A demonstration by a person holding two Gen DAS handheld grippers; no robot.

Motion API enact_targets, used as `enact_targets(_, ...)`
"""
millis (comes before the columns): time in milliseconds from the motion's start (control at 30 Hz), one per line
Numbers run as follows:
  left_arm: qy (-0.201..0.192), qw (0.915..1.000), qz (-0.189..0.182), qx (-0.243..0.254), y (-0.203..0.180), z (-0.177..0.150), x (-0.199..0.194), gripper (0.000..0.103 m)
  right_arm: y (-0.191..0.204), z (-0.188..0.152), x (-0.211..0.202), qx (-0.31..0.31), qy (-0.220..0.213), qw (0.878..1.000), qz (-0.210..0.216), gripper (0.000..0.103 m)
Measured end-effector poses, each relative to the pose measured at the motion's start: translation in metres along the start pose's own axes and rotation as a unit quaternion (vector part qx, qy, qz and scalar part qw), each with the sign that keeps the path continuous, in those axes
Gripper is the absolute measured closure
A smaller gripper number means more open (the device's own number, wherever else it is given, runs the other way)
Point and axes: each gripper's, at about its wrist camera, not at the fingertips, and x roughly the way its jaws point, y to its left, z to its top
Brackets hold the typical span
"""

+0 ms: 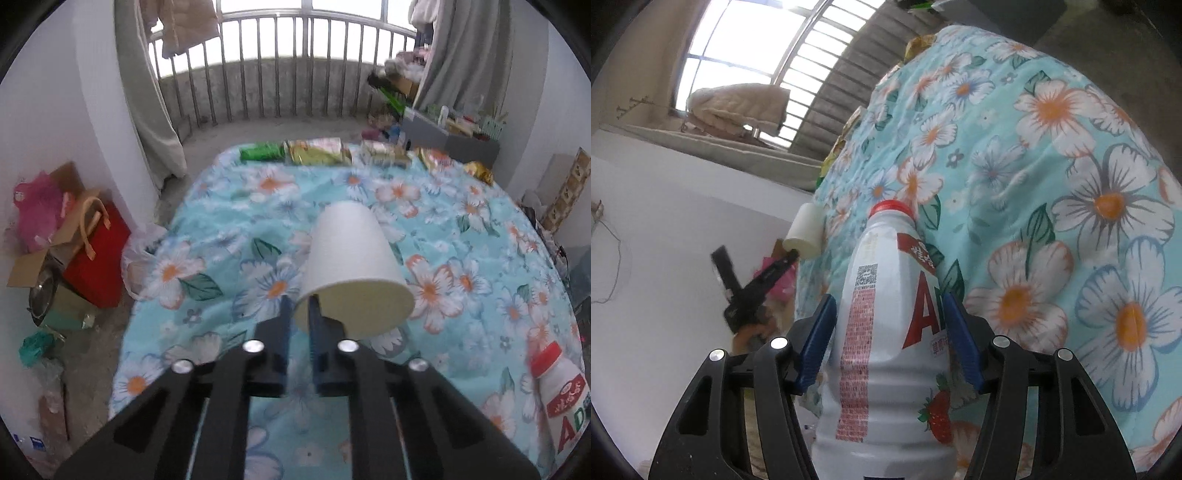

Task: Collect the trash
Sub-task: 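Grasp the white paper cup rim with the left gripper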

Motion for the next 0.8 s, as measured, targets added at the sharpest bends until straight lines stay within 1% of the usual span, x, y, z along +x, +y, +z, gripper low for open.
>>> enact_targets(33, -0.016, 0.9998, 0.004, 0.007, 0.000, -0.002, -0.010, 0.101, 0.000, -0.001, 0.001, -0.001, 0.000, 1.000, 0.000, 0.046)
enact_targets(100, -0.029, 0.9995, 0.002, 0.016, 0.000, -0.006, -0.024, 0.103, -0.004, -0.001, 0.003, 0.002, 0.000, 1.000, 0.000, 0.047)
enact_targets(167, -0.034, 0.9992, -0.006, 0.017, 0.003, -0.010, -0.037, 0.103, -0.008, 0.001, 0.007, 0.008, 0.000, 1.000, 0.000, 0.047)
enact_targets(267, -0.038, 0.9988, -0.022, 0.020, 0.004, -0.015, -0.055, 0.103, -0.012, -0.002, 0.000, 0.012, -0.001, 1.000, 0.004, 0.047)
enact_targets(333, -0.046, 0.9980, -0.024, 0.035, 0.002, -0.018, -0.066, 0.103, -0.011, -0.003, -0.003, 0.010, -0.004, 1.000, 0.002, 0.047)
enact_targets(433, -0.032, 0.9970, -0.034, 0.061, -0.003, -0.020, -0.060, 0.102, -0.012, -0.005, -0.006, 0.010, -0.004, 1.000, 0.002, 0.047)
enact_targets(467, -0.024, 0.9968, -0.037, 0.067, -0.005, -0.021, -0.056, 0.100, -0.012, -0.005, -0.005, 0.010, -0.004, 1.000, 0.001, 0.047)
enact_targets(500, -0.013, 0.9963, -0.043, 0.073, -0.009, -0.022, -0.046, 0.090, -0.011, -0.005, -0.005, 0.009, -0.005, 1.000, -0.001, 0.047)
enact_targets(533, -0.008, 0.9963, -0.045, 0.073, -0.010, -0.023, -0.040, 0.073, -0.013, -0.007, -0.010, 0.009, -0.005, 1.000, -0.003, 0.047)
enact_targets(567, 0.000, 0.9968, -0.037, 0.071, -0.010, -0.022, -0.029, 0.067, -0.012, -0.007, -0.010, 0.009, -0.006, 1.000, -0.005, 0.047)
enact_targets(600, 0.002, 0.9972, -0.030, 0.069, -0.010, -0.022, -0.022, 0.064, -0.010, -0.006, -0.011, 0.007, -0.007, 1.000, -0.006, 0.047)
enact_targets(700, 0.013, 0.9981, -0.023, 0.055, -0.005, -0.018, 0.001, 0.064, -0.004, -0.003, -0.015, -0.004, -0.010, 1.000, -0.010, 0.043)
enact_targets(767, 0.018, 0.9983, -0.044, 0.033, 0.001, -0.012, 0.012, 0.064, 0.003, 0.002, -0.017, -0.019, -0.010, 1.000, -0.016, 0.036)
enact_targets(800, 0.019, 0.9983, -0.048, 0.025, 0.004, -0.010, 0.016, 0.064, 0.007, 0.005, -0.017, -0.028, -0.009, 0.999, -0.020, 0.034)
